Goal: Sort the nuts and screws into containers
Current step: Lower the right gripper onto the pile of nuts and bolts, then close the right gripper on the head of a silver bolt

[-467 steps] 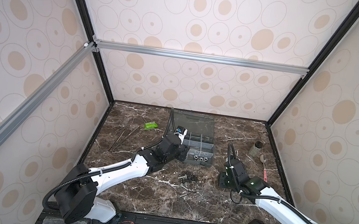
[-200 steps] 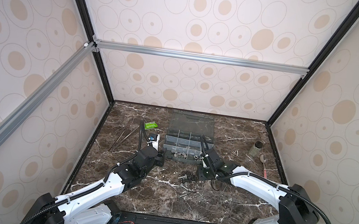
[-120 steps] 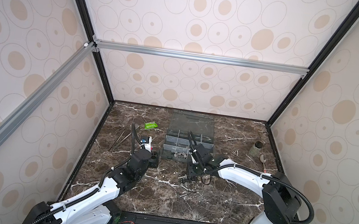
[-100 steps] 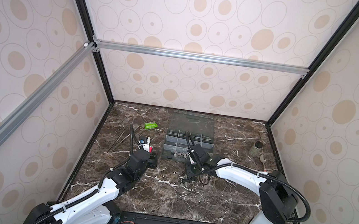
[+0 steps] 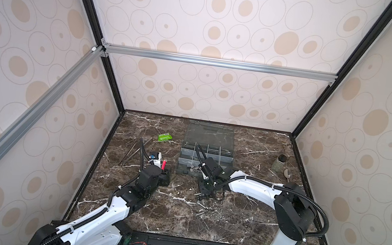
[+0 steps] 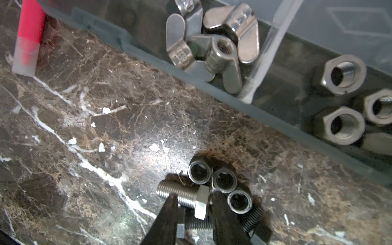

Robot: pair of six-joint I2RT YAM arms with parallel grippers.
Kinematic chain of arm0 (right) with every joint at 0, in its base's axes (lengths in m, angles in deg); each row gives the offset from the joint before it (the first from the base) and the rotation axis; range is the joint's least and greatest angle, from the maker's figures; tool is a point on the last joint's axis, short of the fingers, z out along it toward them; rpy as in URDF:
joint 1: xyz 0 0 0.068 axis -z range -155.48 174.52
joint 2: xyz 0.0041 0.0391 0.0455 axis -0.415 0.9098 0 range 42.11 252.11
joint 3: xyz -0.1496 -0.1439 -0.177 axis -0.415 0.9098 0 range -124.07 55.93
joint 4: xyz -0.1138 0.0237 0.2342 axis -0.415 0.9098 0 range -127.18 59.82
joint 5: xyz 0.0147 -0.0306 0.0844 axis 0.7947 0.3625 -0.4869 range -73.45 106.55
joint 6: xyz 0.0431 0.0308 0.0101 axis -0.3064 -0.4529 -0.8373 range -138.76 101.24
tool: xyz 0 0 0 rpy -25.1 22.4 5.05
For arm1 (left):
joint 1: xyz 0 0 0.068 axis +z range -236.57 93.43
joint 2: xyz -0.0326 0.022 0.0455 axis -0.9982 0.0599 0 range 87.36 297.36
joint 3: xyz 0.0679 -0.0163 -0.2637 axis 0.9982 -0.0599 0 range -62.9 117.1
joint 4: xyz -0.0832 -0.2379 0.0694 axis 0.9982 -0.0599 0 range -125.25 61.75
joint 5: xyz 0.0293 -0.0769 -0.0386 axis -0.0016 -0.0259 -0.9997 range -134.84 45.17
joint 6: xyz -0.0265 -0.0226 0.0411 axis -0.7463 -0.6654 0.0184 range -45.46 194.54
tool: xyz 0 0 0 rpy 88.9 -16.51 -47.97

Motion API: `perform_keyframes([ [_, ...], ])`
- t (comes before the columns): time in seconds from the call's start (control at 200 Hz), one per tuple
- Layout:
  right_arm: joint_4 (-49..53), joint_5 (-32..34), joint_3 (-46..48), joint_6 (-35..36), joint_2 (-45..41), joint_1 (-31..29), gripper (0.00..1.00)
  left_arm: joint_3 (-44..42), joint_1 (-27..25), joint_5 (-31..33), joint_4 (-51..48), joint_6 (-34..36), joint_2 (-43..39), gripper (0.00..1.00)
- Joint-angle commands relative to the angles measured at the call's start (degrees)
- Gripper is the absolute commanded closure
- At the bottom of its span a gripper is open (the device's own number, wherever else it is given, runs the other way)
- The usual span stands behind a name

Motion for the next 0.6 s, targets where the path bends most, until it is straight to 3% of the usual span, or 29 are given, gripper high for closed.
perform_keyframes([
  [0.0,3.09,0.74,-1.12,-0.23,0.99,-0.63,0.69,-0.76,0.81,-0.49,1.5,-1.23,-0.98,0.45],
  [0.595,2.97,0.1,-1.58,-1.26,2.88,-0.81,0.76,-1.65,1.51,-1.37,2.43,-1.41,-0.82,0.45],
])
